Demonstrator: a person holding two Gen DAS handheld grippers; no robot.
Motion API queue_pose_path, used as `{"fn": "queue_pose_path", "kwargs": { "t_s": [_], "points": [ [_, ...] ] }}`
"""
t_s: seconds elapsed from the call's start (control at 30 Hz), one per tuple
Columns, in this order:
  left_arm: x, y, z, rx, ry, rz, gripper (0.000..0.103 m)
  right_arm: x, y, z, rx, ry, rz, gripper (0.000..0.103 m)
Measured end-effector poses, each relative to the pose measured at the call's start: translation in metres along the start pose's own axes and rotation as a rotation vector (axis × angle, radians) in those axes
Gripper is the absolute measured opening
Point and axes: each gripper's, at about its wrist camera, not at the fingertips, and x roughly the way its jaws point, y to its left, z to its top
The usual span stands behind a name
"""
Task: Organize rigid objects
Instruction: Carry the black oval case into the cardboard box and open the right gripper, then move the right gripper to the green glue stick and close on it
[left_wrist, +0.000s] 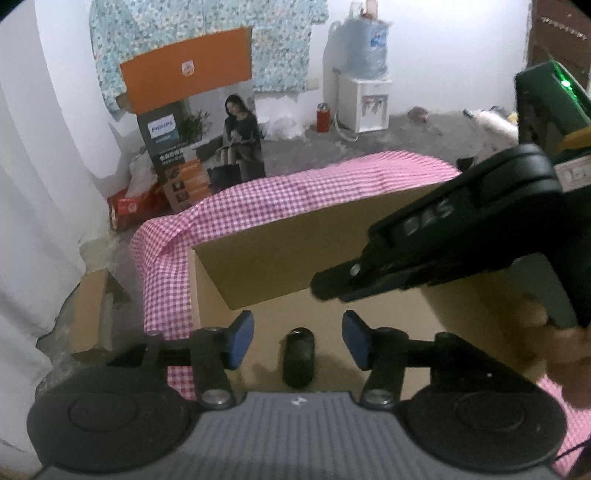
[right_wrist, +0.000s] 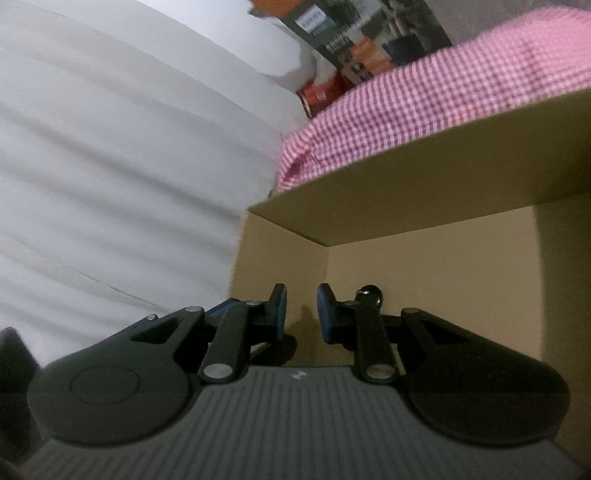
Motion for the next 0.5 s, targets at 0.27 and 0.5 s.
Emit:
{"fn": "queue_pose_path", "kwargs": {
  "t_s": [0.27,0.5],
  "points": [
    [-0.071,-0.024,-0.027,0.023,-0.1,-0.066,0.08,-0.092,0.016,-0.047,-0.077,-0.099,0.055,0.025],
    [-0.106,-0.059,-0.074,0.046,-0.124,-0.175,0.082,-0.171,-0.001,-0.123,-0.106,-0.155,0.067,0.031]
  ]
}}
